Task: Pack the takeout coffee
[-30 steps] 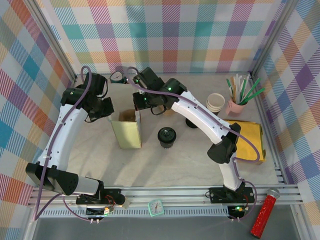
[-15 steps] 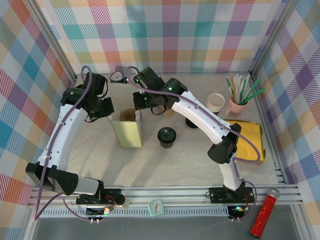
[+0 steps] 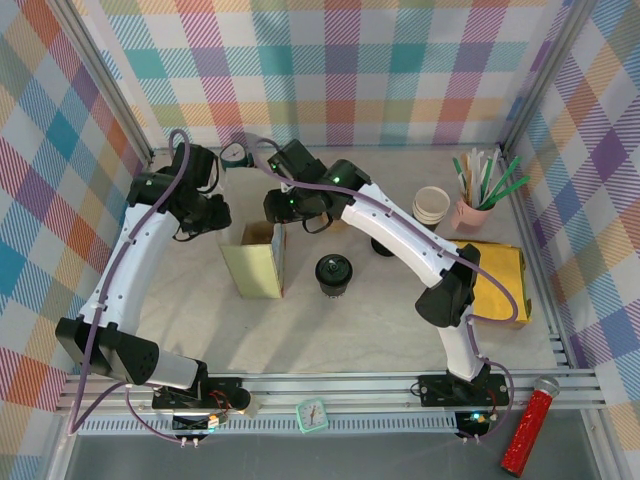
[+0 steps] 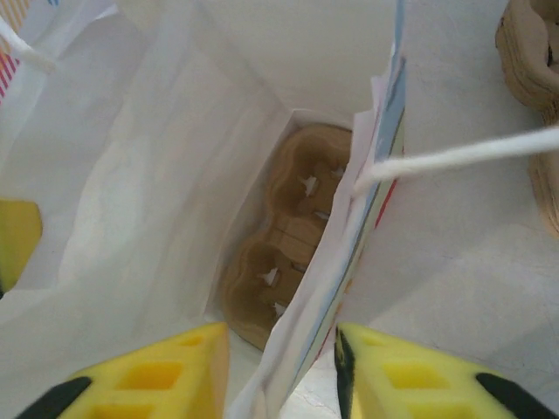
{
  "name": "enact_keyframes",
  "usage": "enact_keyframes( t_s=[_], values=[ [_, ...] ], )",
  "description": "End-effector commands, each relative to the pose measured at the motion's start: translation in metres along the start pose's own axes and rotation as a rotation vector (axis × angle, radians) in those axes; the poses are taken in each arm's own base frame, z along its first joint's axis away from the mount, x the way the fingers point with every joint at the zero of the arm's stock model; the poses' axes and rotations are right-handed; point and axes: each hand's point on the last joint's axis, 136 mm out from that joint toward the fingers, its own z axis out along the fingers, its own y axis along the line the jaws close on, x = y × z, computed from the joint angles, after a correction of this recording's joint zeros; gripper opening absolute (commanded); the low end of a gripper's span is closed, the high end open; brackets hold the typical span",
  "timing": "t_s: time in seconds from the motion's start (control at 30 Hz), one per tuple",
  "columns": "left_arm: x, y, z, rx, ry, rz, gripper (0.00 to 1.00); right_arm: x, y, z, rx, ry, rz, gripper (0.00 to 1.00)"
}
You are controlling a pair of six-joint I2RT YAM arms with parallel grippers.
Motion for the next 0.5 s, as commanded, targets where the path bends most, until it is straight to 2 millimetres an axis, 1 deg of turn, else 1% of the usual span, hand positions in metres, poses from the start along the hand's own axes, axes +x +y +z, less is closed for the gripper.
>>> enact_keyframes(
  t_s=[0.0, 0.03, 0.07, 0.1, 0.13, 0.17, 0.23, 0.27, 0.3, 0.33, 0.37, 0.47],
  values=[
    [-0.002, 0.004, -0.013, 0.005, -0.017, 0.000, 0.29, -0.012, 0.006, -0.025, -0.040, -0.053, -0.002, 0.43],
    [-0.002, 0.005, -0.017, 0.002, -0.020, 0.000, 0.32, -0.013, 0.007, -0.027, -0.046, -0.059, -0.008, 0.47],
    [-0.002, 0.006, -0.021, 0.001, -0.027, 0.001, 0.38, -0.014, 0.008, -0.030, -0.051, -0.065, -0.014, 0.52],
    [-0.002, 0.008, -0.026, 0.000, -0.033, 0.002, 0.49, -0.015, 0.008, -0.033, -0.053, -0.073, -0.019, 0.56],
    [-0.001, 0.008, -0.031, 0.004, -0.038, 0.003, 0.59, -0.016, 0.010, -0.036, -0.059, -0.079, -0.027, 0.56],
    [-0.002, 0.008, -0.038, 0.010, -0.046, 0.004, 0.64, -0.017, 0.012, -0.039, -0.070, -0.083, -0.039, 0.58],
    [-0.003, 0.007, -0.051, 0.027, -0.061, 0.009, 0.74, -0.018, 0.015, -0.044, -0.090, -0.089, -0.056, 0.68],
    [-0.004, 0.006, -0.059, 0.036, -0.072, 0.011, 0.77, -0.018, 0.016, -0.047, -0.095, -0.092, -0.062, 0.72],
    [-0.005, 0.005, -0.065, 0.044, -0.084, 0.013, 0.78, -0.018, 0.017, -0.050, -0.100, -0.094, -0.065, 0.81],
    [-0.006, 0.003, -0.074, 0.058, -0.100, 0.015, 0.78, -0.018, 0.017, -0.052, -0.104, -0.096, -0.068, 0.93],
    [-0.008, 0.000, -0.082, 0.076, -0.116, 0.019, 0.78, -0.018, 0.017, -0.055, -0.109, -0.099, -0.075, 0.99],
    [-0.010, -0.018, -0.103, 0.161, -0.157, 0.046, 0.76, -0.016, 0.014, -0.062, -0.100, -0.110, -0.079, 0.99]
  ],
)
